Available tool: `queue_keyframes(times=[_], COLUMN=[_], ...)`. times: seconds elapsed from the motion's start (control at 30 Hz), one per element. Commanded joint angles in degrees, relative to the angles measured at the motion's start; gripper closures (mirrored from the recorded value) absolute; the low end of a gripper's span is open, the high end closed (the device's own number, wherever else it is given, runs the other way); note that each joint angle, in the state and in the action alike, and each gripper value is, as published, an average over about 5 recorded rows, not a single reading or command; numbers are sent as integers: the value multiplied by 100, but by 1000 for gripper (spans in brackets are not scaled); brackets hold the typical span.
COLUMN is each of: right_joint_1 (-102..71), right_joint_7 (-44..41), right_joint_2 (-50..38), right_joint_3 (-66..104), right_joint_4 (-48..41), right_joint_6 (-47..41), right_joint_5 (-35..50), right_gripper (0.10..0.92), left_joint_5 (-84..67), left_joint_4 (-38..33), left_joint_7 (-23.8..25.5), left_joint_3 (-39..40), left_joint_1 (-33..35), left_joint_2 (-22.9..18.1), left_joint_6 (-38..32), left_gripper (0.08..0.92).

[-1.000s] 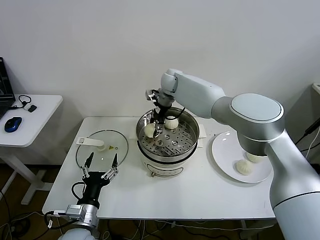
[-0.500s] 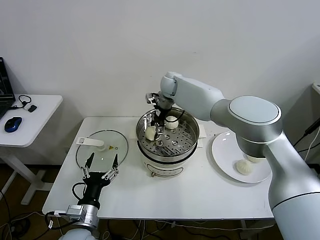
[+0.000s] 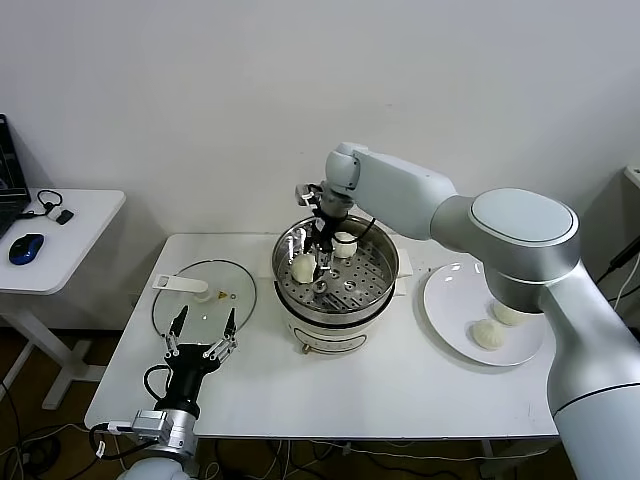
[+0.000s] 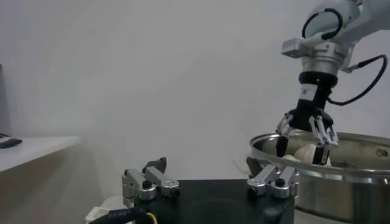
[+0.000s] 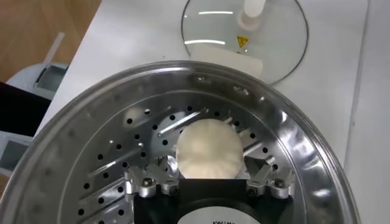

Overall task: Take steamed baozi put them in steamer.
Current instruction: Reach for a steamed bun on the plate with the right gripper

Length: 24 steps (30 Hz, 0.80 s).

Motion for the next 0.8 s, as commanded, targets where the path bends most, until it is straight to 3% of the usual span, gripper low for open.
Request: queue_keyframes(times=[0.03, 0.47, 0.8], right_joint_1=[555, 1556, 1567], right_joint_7=[-41, -39, -136], right_joint_2=[-738, -2804, -4458], right_joint_3=[-40, -213, -225], right_joint_4=[910, 2782, 3415], right_joint_6=[12, 190, 478], right_joint_5=[160, 189, -271], right_gripper=[203, 203, 203], left_joint_5=[12, 64, 123], left_joint_4=[-3, -65, -111], left_joint_7=[-2, -16, -40], left_joint_3=[-3, 7, 20], left_joint_1=[29, 76, 74], left_joint_2=[-1, -15, -11], left_joint_6=[-1, 8, 32], left_gripper=[177, 177, 177])
